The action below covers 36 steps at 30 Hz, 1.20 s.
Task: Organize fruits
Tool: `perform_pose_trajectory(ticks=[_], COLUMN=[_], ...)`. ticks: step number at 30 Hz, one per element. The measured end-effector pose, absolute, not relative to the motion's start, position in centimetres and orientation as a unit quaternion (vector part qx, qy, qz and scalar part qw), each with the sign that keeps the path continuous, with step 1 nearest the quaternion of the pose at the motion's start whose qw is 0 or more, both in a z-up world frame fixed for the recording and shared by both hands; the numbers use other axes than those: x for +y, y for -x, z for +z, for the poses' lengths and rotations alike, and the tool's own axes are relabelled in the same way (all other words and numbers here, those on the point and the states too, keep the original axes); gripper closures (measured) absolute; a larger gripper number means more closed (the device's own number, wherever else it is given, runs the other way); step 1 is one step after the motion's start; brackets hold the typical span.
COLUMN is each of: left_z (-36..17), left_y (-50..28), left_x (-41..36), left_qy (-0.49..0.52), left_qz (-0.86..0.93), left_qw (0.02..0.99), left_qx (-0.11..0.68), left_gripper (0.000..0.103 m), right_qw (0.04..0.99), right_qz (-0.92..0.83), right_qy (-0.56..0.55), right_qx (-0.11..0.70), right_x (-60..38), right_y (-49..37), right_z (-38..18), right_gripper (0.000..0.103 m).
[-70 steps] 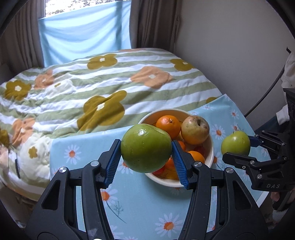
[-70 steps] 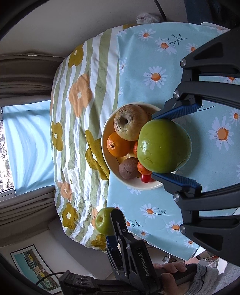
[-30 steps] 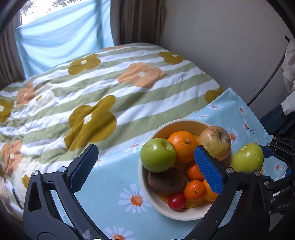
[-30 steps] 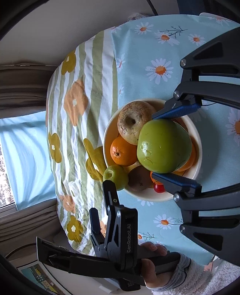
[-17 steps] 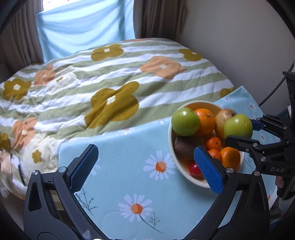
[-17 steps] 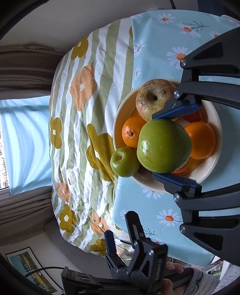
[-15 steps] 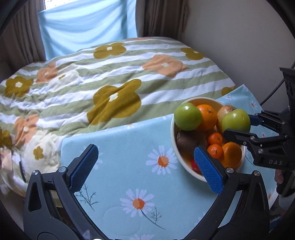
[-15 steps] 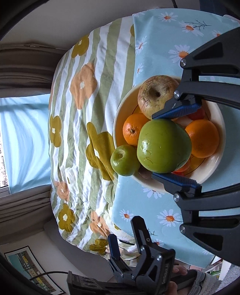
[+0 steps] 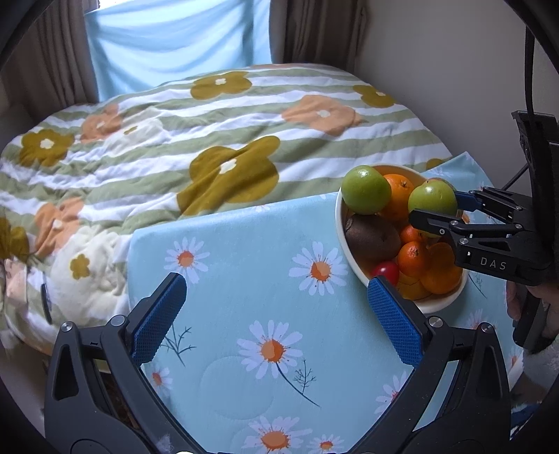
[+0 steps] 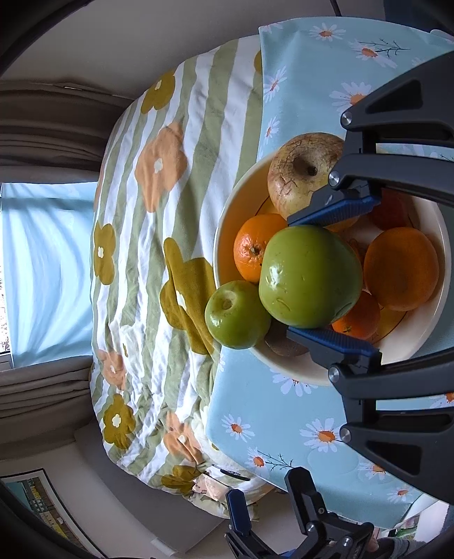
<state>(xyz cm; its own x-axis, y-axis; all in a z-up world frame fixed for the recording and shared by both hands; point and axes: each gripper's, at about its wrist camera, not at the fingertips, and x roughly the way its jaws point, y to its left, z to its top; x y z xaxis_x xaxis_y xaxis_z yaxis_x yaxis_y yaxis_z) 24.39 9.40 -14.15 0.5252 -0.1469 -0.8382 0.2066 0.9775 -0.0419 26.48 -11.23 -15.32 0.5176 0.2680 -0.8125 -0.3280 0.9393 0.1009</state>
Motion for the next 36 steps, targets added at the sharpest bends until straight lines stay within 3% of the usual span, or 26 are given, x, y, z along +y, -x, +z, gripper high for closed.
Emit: perform_pose_trajectory(ticks=[2, 4, 15, 29, 31, 36], left_z=[-14.3, -14.3, -13.2, -6.6, -5.6, -3.8], left_y=[-24.3, -24.1, -22.7, -15.7, -14.2, -10.6], left_x=[9.4, 9.3, 7.6, 3.3, 2.7, 1.4], left_qy=[-0.032, -0.033, -0.043, -0.025, -0.019, -0.004], left_qz=[-0.1, -0.099, -0.092, -0.044, -0.035, -0.02], left_qw=[0.872, 0.872, 0.877, 0.908, 0.913, 0.923], left_qx=[0.478, 0.479, 0.469, 0.416, 0.407, 0.384], left_gripper=[0.0, 0.0, 0.0, 0.0, 0.0, 0.0], right_qw=[0.878, 0.884, 0.895, 0.911, 0.913, 0.923], right_qz=[0.176, 0.179, 0.17, 0.155, 0.149, 0.126], right_qy=[0.022, 0.015, 0.01, 0.002, -0.001, 0.0], right_qx=[0.445, 0.431, 0.413, 0.381, 0.379, 0.363], right_x=[-11.4, -11.4, -12.9, -18.5, -19.5, -21.9], right_y=[-26.2, -26.0, -25.1, -18.4, -17.1, -13.0], right_z=[-14.9, -14.3, -13.0, -6.4, -5.5, -3.2], right_gripper=[0.038, 0.011, 0.009, 0.008, 0.0, 0.0])
